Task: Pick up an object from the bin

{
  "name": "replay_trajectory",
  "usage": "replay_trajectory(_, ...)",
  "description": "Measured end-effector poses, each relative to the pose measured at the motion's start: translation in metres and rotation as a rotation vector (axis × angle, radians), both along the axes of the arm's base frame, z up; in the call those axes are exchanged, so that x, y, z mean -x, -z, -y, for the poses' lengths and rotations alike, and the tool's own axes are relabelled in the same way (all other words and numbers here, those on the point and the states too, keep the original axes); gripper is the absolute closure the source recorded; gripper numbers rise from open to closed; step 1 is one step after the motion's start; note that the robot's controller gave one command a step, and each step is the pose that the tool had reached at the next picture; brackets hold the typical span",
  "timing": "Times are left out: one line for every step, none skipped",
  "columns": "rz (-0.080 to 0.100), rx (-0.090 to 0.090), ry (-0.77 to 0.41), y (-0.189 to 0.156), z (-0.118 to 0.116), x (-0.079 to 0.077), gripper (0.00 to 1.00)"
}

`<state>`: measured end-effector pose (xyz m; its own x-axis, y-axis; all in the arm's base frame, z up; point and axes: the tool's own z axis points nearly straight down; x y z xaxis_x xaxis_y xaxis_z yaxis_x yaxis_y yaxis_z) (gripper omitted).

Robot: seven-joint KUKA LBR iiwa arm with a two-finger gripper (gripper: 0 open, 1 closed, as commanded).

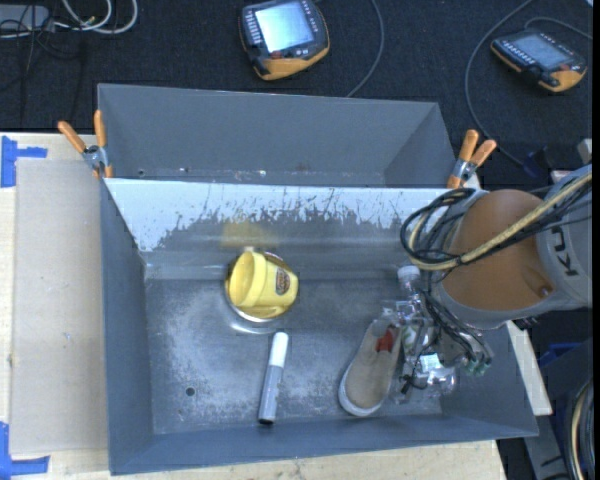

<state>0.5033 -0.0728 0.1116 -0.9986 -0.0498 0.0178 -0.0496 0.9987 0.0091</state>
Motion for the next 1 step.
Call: replay_trajectory(0.008, 0.005, 0.005, -0.0042, 0.0048, -0.0016, 0.00)
